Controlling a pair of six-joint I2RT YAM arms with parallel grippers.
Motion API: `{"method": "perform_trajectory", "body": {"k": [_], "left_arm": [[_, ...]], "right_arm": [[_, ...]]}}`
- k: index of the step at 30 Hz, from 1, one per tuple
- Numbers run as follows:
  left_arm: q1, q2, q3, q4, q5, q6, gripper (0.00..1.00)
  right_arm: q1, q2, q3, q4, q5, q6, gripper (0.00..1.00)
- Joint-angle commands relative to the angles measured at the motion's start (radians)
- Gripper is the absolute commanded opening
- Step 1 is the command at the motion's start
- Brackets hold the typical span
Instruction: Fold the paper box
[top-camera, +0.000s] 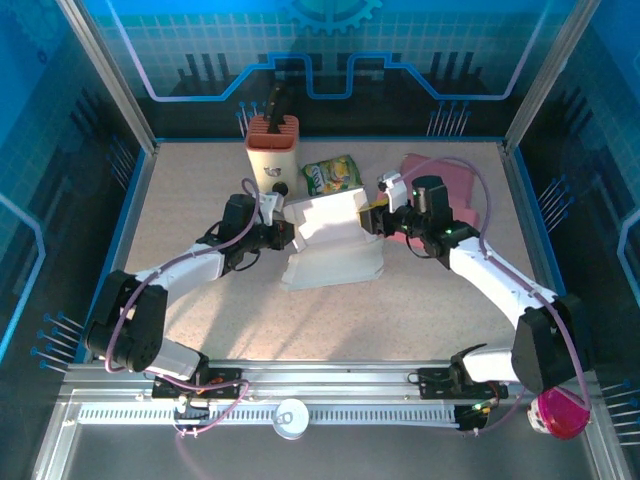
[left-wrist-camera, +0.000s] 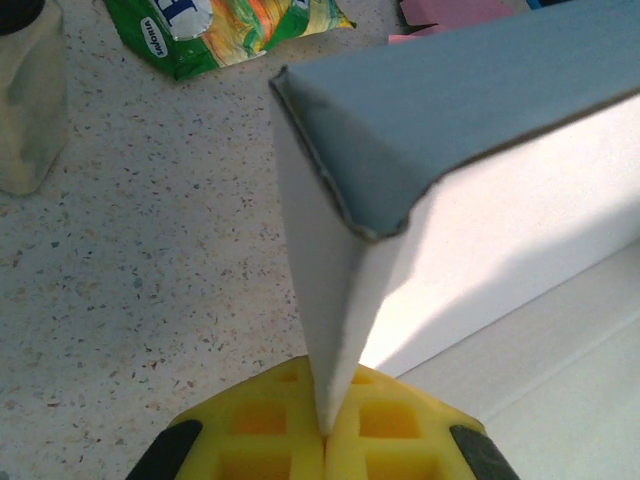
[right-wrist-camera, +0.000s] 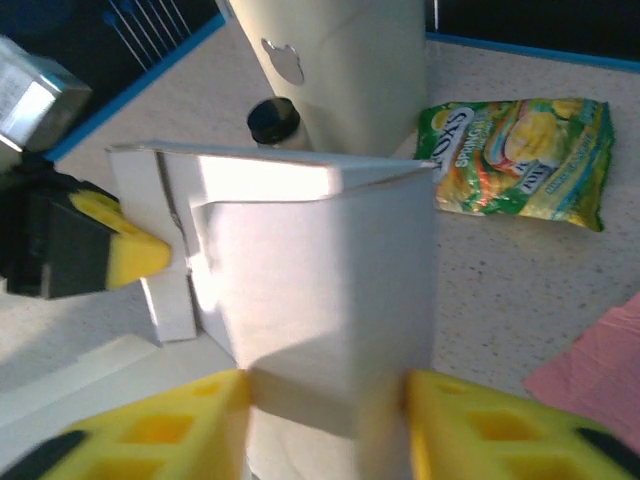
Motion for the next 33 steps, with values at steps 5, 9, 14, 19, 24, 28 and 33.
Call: {"method": "perform_trajectory", "body": {"k": [5,9,14,19,24,28,33], "left_arm": [[-0.027,-0.043,0.045,-0.008,0.03,0.044,0.0],[-0.029,-0.048,0.047,-0.012,0.026,0.047,0.0],[-0.036,-0.047,0.054,-0.018,0.016,0.046,0.0],[-0.055,-0.042,0.07,-0.032,-0.001,0.045,0.0],[-0.065,-0.045,0.071,-0.035,-0.01,0.047,0.0],[-0.073,-0.057,0.071,-0.046,-0.02,0.055,0.0],[-0.078,-0.062,0.077,-0.055,-0.024,0.06,0.0]], "right_arm": [[0.022,0.028,0.029,-0.016,0.07,-0.02,0.41],[0.023,0.044,0.049,-0.029,0.082,-0.025,0.28],[0.045,0.056,0.058,-0.039,0.156,-0.016,0.17],[0.104,0.078,0.068,-0.038,0.264,0.007,0.15],[0.127,0.104,0.079,-0.034,0.309,0.008,0.18],[0.132,0.116,0.085,-0.037,0.348,-0.011,0.19],[0.131,0.137,0.103,-0.038,0.343,-0.038,0.23]]}}
